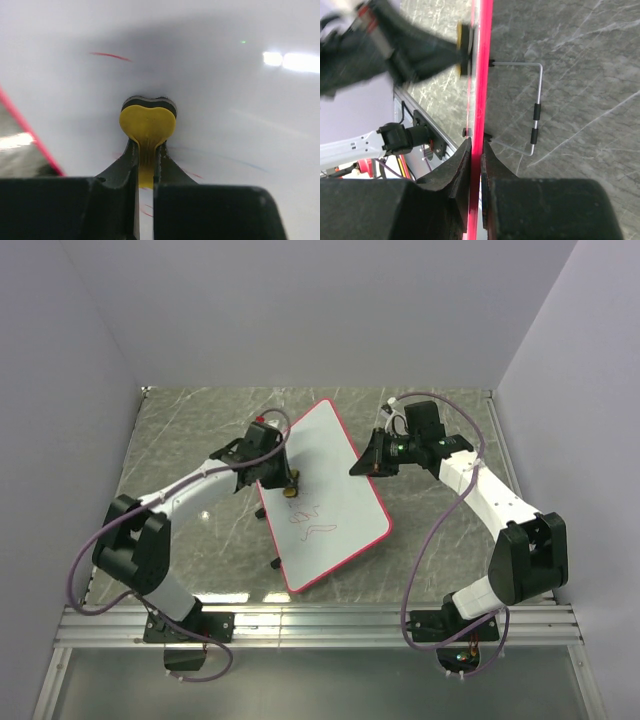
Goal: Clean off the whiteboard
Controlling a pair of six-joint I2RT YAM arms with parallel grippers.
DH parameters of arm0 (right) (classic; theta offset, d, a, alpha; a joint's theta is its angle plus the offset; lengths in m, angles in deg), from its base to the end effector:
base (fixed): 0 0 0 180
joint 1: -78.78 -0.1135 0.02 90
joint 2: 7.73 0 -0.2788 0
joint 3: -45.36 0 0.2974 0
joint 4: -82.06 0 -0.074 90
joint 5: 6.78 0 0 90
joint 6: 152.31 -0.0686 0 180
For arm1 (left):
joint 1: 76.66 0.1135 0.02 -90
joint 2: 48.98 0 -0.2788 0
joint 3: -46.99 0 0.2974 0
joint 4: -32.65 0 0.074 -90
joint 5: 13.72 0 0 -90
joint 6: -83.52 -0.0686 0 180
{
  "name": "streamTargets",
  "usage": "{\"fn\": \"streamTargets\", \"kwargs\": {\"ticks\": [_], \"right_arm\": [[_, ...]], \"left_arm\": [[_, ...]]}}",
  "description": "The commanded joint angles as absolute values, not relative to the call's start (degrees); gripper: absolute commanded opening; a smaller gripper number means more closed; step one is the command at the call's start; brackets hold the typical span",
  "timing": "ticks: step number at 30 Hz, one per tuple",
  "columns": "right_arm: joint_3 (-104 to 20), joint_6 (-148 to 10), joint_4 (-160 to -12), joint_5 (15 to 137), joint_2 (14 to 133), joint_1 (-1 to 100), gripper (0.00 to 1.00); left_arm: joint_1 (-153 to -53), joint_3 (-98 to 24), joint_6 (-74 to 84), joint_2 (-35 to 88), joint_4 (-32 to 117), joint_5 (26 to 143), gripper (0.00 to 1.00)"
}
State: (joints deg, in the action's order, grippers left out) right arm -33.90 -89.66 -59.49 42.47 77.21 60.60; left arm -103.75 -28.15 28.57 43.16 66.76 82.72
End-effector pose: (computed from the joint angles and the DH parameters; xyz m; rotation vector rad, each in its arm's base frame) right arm 0.3487 0.1617 0.2741 -0.1839 2.4193 1.2133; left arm 0.3562 -0.1909 0.1945 -0.1266 2.5510 -0.5883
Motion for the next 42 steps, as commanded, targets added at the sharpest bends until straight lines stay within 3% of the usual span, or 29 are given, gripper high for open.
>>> {"fn": "streamTargets", "kwargs": {"ticks": [1, 7, 18, 31, 38, 42], "right_arm": [[-35.8, -85.2, -60.4, 41.1, 78.4, 57.7, 0.0], [-36.1, -85.7, -60.5, 41.6, 78.0, 56.5, 0.0], [-34.9, -83.9, -57.5, 42.4, 74.7, 56.1, 0.0], [-35.8, -84.0, -57.0, 42.5, 75.2, 55.1, 0.0], [-36.7, -84.6, -57.5, 42.9, 76.3, 53.9, 0.0], [-36.8, -84.3, -57.1, 43.1, 75.9, 53.6, 0.0]], "left_arm": [[-112.9, -27.9, 34.2, 42.6, 61.8, 91.6, 0.0], [-112.6, -33.6, 33.6, 43.4, 64.4, 89.0, 0.0], [-96.8, -22.6, 30.4, 48.6, 59.0, 89.6, 0.0], [-103.1, -39.1, 21.0, 47.8, 70.1, 85.0, 0.0], [-105.8, -39.8, 23.7, 46.5, 69.5, 86.8, 0.0], [-100.9, -37.6, 27.8, 48.0, 69.9, 85.2, 0.0]]}}
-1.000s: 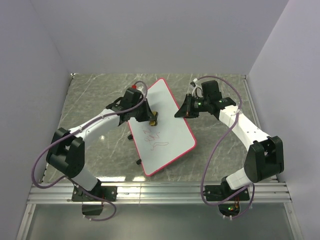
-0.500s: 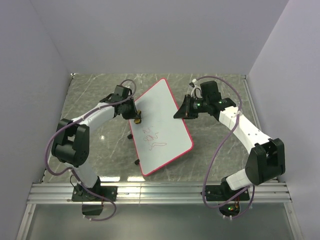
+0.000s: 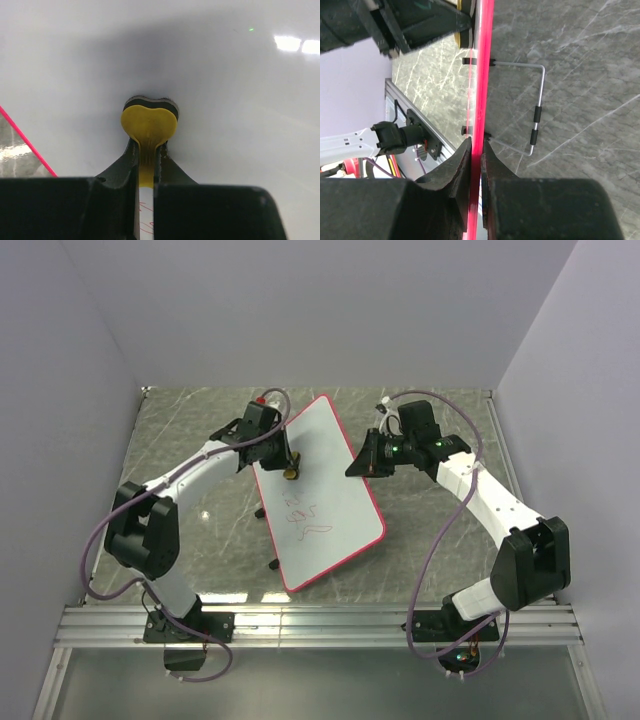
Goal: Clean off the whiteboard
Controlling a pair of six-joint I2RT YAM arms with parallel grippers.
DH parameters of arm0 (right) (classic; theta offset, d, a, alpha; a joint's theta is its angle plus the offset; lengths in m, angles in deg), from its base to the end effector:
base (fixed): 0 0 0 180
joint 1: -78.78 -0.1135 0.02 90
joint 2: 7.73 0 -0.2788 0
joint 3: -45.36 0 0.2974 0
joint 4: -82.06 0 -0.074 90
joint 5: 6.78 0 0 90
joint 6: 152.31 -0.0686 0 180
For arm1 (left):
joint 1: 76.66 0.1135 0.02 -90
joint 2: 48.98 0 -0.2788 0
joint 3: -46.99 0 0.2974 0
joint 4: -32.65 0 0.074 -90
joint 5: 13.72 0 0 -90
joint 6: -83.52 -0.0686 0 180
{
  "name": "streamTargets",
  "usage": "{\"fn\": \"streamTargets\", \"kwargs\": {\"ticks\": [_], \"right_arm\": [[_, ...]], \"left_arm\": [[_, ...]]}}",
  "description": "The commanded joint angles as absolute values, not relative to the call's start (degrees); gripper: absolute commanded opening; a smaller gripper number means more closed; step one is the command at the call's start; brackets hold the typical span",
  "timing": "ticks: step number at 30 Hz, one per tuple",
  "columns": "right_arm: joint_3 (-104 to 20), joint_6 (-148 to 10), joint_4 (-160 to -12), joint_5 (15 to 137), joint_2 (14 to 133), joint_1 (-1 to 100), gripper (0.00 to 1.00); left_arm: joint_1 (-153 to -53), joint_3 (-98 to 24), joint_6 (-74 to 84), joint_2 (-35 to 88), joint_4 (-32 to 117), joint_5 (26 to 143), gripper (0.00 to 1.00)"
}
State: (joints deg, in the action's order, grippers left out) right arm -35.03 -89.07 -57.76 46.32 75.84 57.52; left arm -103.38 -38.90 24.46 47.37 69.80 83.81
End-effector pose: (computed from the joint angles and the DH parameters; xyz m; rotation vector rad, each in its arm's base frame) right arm 0.3387 0.1760 0.2856 -0.2299 2.4170 1.1539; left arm 0.3881 -0.2054 0.2317 -0.0281 2.4869 -0.6082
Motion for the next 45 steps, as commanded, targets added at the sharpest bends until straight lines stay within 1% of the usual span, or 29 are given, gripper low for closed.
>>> {"fn": "streamTargets", "kwargs": {"ticks": [1, 6, 8, 10, 14, 19, 21, 24, 27, 29, 32, 35, 38, 41, 45], "right_arm": [[-36.7, -84.2, -56.9, 43.1, 75.9, 53.6, 0.0], [-35.3, -83.9, -56.7, 43.2, 74.6, 53.5, 0.0], [-34.9, -84.0, -56.7, 43.1, 74.4, 53.5, 0.0], [-34.9, -84.1, -56.7, 43.2, 74.1, 53.4, 0.0], [-34.9, -84.3, -57.0, 43.3, 74.5, 53.4, 0.0], [-34.9, -85.3, -58.8, 43.4, 75.4, 53.3, 0.0], [-35.2, -85.9, -59.5, 43.1, 76.0, 53.3, 0.0], [-35.5, -86.7, -60.2, 43.1, 76.5, 53.2, 0.0], [-35.7, -86.7, -60.0, 43.1, 76.7, 52.9, 0.0], [-35.6, -86.7, -59.9, 43.1, 76.6, 52.6, 0.0], [-35.4, -86.6, -59.5, 43.3, 76.0, 52.3, 0.0], [-34.7, -86.7, -59.4, 43.8, 74.9, 52.3, 0.0], [-34.0, -86.5, -58.9, 43.9, 73.7, 52.2, 0.0], [-32.8, -86.3, -58.4, 44.2, 72.4, 52.1, 0.0], [-31.7, -86.2, -58.2, 44.6, 71.2, 52.1, 0.0]], "left_arm": [[-100.0, -37.1, 28.2, 48.6, 70.2, 84.5, 0.0], [-95.1, -37.7, 28.0, 54.1, 72.9, 82.8, 0.0], [-94.9, -37.9, 26.8, 54.7, 73.0, 83.0, 0.0], [-95.0, -36.6, 25.9, 53.2, 72.0, 83.9, 0.0], [-96.8, -33.5, 26.7, 44.6, 69.7, 87.3, 0.0], [-108.6, -33.4, 32.4, 38.2, 71.1, 84.0, 0.0], [-114.8, -32.0, 37.2, 36.2, 70.0, 83.9, 0.0], [-121.2, -29.0, 43.1, 34.5, 66.4, 83.6, 0.0], [-122.9, -26.0, 45.0, 34.0, 64.7, 83.6, 0.0], [-122.6, -25.6, 44.7, 34.2, 65.9, 81.3, 0.0], [-119.6, -23.4, 44.3, 33.1, 65.6, 80.6, 0.0], [-112.3, -18.1, 43.8, 31.4, 62.8, 83.1, 0.0], [-103.1, -14.2, 40.0, 32.7, 61.9, 84.1, 0.0], [-99.6, -12.8, 37.2, 35.7, 61.6, 84.4, 0.0], [-99.0, -12.9, 35.9, 38.6, 62.3, 84.2, 0.0]]}}
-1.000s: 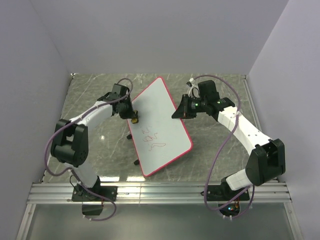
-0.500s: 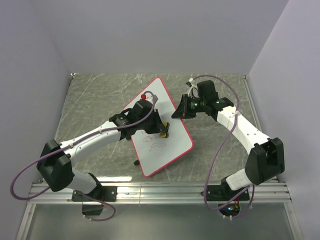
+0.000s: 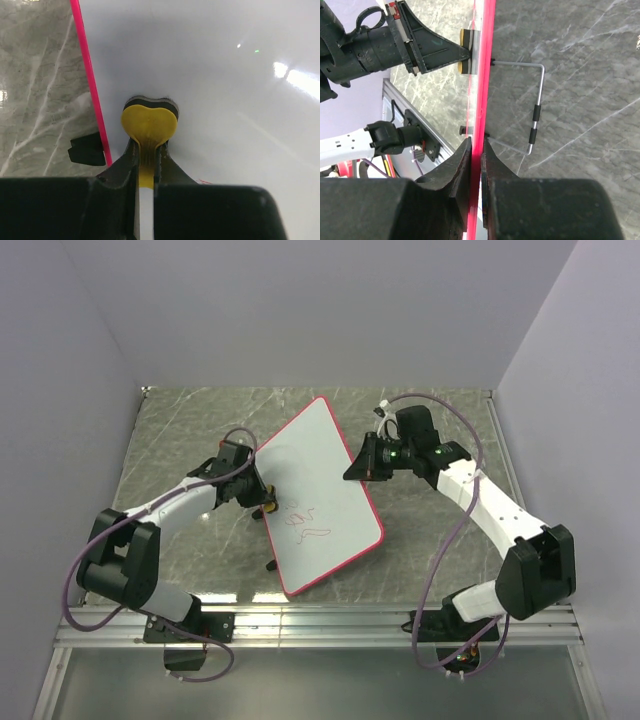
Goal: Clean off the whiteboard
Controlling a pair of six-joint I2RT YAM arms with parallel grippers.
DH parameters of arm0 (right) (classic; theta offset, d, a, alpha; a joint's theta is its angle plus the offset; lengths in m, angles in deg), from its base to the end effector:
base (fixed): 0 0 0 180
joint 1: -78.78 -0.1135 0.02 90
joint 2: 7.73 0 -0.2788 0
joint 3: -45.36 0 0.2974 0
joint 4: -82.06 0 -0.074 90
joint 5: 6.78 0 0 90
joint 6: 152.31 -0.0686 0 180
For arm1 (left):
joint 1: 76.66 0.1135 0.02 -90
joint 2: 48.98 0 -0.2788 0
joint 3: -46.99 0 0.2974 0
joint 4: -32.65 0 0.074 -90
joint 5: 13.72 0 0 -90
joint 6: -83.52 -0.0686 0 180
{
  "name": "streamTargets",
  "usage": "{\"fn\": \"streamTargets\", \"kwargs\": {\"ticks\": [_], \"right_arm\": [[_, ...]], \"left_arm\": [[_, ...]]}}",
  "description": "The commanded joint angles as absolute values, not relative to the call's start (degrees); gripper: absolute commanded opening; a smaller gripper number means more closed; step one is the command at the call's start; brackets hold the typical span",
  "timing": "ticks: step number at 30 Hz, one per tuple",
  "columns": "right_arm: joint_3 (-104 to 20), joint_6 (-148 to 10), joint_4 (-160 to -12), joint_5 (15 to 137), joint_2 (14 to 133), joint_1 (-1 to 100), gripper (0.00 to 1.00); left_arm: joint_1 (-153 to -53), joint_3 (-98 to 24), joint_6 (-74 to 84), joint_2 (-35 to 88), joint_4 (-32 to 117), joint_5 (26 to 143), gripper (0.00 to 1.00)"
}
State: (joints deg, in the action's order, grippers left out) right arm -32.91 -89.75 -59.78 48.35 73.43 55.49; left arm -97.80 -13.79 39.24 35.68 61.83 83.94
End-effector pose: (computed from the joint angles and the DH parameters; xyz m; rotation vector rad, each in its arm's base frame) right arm 0.3266 0.1833 0.2884 -0.2534 2.3868 1.1376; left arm 0.3244 -0.1352 0.1572 -0.4976 2.5579 -0.6249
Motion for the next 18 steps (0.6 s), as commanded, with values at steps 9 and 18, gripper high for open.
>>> {"fn": "streamTargets", "kwargs": {"ticks": [9, 18], "right_arm": [[-30.2, -87.8, -60.5, 44.4, 70.8, 51.9, 0.0], [-29.0, -89.9, -62.5, 44.6, 70.9, 51.3, 0.0]], "left_arm": [[-114.5, -17.5, 42.0, 30.5, 64.8, 81.6, 0.0], [-127.3, -20.3, 50.6, 29.3, 63.4, 78.6, 0.0]]}}
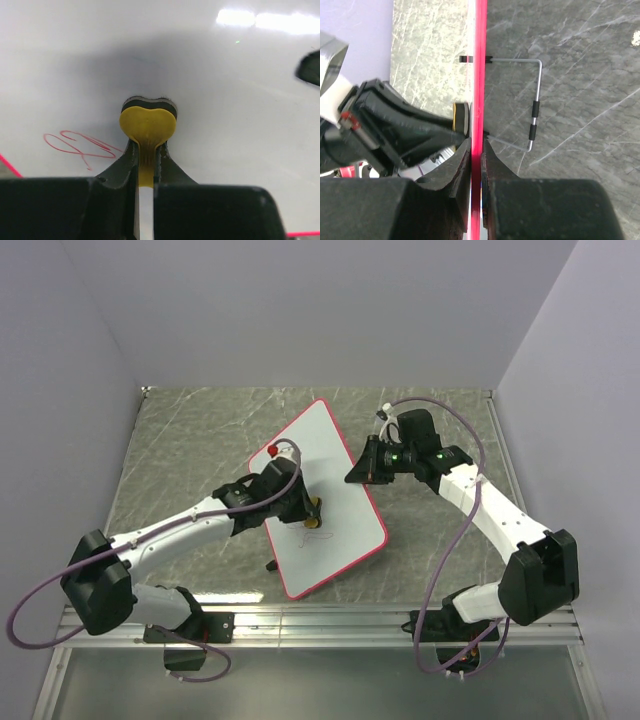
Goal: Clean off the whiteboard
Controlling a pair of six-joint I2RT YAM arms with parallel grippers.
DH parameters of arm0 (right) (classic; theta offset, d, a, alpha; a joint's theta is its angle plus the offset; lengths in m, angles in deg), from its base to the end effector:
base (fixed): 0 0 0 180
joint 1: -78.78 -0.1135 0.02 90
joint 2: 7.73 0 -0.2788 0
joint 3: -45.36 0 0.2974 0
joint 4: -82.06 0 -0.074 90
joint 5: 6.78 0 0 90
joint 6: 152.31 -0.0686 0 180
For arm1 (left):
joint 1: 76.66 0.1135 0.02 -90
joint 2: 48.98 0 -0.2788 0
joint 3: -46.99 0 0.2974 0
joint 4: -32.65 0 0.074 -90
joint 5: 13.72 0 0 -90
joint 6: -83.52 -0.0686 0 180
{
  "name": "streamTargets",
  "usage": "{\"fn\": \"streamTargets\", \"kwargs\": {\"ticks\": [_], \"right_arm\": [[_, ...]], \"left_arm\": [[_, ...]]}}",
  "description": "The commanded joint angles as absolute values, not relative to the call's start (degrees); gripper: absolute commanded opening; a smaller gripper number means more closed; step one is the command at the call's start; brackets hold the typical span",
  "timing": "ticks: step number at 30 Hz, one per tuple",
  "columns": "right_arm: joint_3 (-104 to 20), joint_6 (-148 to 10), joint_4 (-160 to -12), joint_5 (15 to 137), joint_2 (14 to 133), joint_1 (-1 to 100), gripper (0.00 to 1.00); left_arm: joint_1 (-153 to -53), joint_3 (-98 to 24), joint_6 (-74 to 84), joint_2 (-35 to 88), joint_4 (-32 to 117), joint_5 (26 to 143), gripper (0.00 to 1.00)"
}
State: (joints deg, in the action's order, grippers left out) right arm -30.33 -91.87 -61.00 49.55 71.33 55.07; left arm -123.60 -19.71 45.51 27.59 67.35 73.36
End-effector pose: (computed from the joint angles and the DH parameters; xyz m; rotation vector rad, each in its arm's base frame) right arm 0.3179 0.1812 0.2849 -0.2111 2.3889 1.1354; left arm 0.2414 -0.2532 0.2337 -0.1361 2.4831 -0.7499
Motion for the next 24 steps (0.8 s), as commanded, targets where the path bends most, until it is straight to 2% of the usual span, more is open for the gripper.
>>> {"fn": "streamTargets", "kwargs": {"ticks": [1, 5, 13, 24], "right_arm": [[-29.2, -89.8, -62.2, 44.7, 70.9, 51.2, 0.0], [-29.7, -89.9, -61.4, 45.3, 70.3, 50.9, 0.0], [-29.7, -89.9, -59.3, 46.3, 68.3, 50.2, 0.0], [-26.7, -92.3, -60.2, 48.7, 63.8, 49.1, 0.0]], "left_arm": [[-127.2, -19.7, 50.7, 29.2, 63.3, 78.3, 0.0], [-125.4, -14.8, 50.7, 27.6, 62.0, 77.1, 0.0], [-114.5, -3.1, 47.5, 27.0, 58.9, 79.2, 0.0], [-114.2, 3.3, 48.7, 21.2, 60.4, 77.9, 0.0]]}}
